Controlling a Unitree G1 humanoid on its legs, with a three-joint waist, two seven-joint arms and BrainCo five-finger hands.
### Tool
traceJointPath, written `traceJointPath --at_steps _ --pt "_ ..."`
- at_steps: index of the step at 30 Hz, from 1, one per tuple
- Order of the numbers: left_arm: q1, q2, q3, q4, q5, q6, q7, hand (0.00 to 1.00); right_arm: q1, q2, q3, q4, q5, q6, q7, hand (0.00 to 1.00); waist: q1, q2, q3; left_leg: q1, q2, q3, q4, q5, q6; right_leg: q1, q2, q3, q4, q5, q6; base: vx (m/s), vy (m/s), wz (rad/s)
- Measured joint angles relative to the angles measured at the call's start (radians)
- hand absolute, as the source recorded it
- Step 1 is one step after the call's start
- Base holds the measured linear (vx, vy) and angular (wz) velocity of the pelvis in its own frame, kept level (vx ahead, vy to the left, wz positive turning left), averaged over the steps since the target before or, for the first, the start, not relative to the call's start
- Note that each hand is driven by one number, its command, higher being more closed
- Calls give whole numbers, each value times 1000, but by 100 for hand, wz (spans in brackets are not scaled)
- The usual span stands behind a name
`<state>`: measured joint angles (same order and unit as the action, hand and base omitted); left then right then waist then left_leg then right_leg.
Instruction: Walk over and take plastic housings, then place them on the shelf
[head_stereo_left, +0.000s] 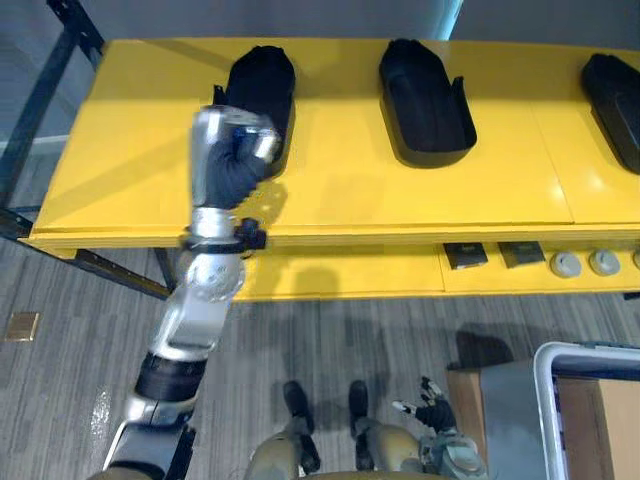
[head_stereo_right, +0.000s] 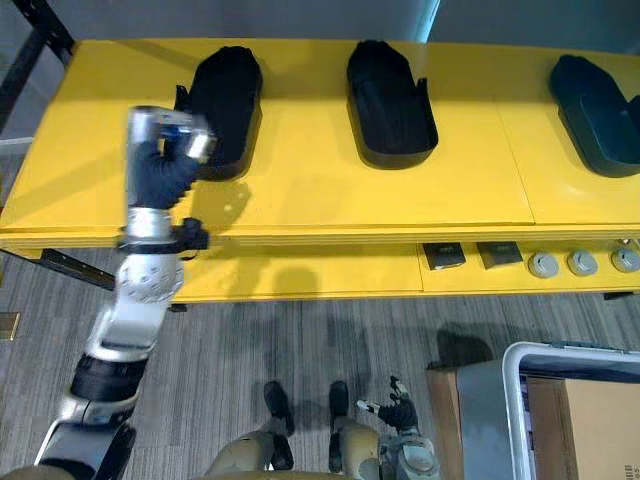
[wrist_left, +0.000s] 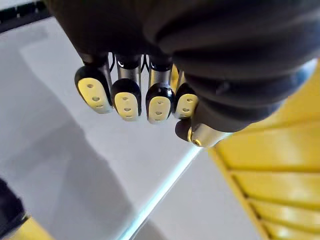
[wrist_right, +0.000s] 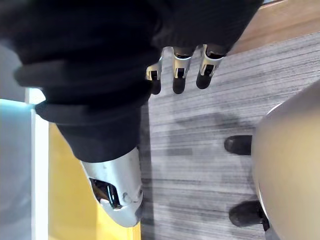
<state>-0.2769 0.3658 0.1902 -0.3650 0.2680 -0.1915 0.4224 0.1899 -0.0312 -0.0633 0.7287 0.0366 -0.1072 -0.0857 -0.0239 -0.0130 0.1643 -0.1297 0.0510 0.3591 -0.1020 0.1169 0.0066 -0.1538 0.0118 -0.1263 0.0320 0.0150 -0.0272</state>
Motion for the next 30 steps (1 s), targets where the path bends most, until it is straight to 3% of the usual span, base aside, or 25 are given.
traceJointPath --at_steps 3,6,8,9,13,17,22,30 --pt "117 0 180 1 -118 -27 67 100 -1 -2 -18 13 0 7 -1 0 16 5 -22 5 0 -10 0 0 -1 14 -1 -16 -3 -3 -1 13 6 19" --pt "268 -16 264 53 -218 -30 79 100 -3 -5 -27 11 -1 7 -3 0 19 4 -49 25 -3 -29 -1 -2 -1 53 -5 -39 -18 -4 0 45 20 23" --pt "333 -47 283 120 -228 -22 74 100 -3 -5 -42 9 -2 7 -4 0 36 5 -68 41 -5 -29 -1 -12 -8 68 -7 -39 -19 -9 2 17 11 5" --pt "381 -83 293 174 -228 -1 57 0 -3 -8 -46 7 -10 8 -5 0 41 5 -89 45 -6 -28 -1 -17 -3 73 -9 -40 -19 -12 5 48 44 7" --pt "512 -229 297 444 -228 78 6 0 -5 -4 -45 -8 -21 21 -6 0 41 3 -125 81 -13 -15 -1 -31 6 106 -17 -39 -16 -24 16 33 42 -1" --pt "537 -314 292 751 -229 130 -59 0 -6 15 -45 -8 -21 42 -7 0 40 -9 -135 113 -19 -7 -1 -41 11 132 -26 -37 5 -50 31 16 25 -2" --pt "530 -359 270 1006 -214 149 -142 0 -5 26 -47 -7 -21 45 -7 0 39 -17 -144 130 -27 3 -1 -52 15 132 -35 -32 17 -70 35 42 27 -5" --pt "507 -374 215 1136 -205 150 -172 0 -12 26 -89 47 -21 46 -24 0 39 -1 -149 149 -47 0 -1 -71 18 152 -54 -27 16 -74 52 69 30 1"
